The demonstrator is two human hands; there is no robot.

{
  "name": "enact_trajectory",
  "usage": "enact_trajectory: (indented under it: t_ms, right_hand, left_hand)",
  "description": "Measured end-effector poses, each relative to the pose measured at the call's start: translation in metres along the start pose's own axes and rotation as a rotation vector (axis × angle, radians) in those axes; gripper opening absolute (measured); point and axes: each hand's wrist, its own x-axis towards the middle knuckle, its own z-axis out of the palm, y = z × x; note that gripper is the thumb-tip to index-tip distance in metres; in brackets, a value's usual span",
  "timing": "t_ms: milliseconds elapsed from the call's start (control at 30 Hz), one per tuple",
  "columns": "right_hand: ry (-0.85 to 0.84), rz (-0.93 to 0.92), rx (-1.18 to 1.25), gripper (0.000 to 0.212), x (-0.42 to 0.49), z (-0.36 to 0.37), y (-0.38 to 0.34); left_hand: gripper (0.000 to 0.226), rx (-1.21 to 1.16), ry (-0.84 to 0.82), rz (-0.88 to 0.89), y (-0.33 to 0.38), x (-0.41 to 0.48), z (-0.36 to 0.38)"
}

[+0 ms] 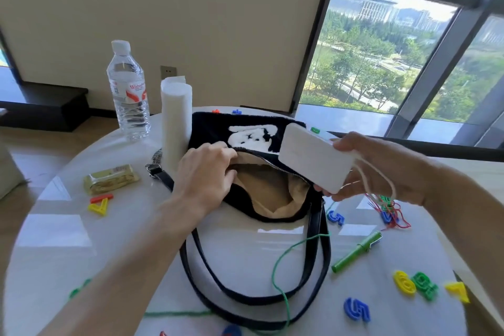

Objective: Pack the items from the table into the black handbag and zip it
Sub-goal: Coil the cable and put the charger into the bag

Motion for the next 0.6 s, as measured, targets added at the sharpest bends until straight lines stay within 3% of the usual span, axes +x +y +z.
enact_trajectory:
  t_ms: [200,333,500,600]
  right_hand:
    - [0.105,0.086,-0.515,0.027,0.026,0.061,-0.004]
    - [0.265,0.049,-0.909,0.038,0.070,0.089,0.008]
    - [0.389,-0.274,-1.068,0.042,0.117,0.109,0.023]
    - [0.421,-0.296,-1.227,0.056,0.140,0.113,0.024]
  left_hand:
    - [0.057,-0.093,0.084,0.094,0.004,0.004,-0.002]
    - [0.071,-0.076,0.047,0.166,0.006,0.005,-0.007]
    - [0.076,-0.074,0.031,0.182,0.009,0.007,-0.009]
    - [0.077,-0.087,0.030,0.179,0.011,0.006,-0.008]
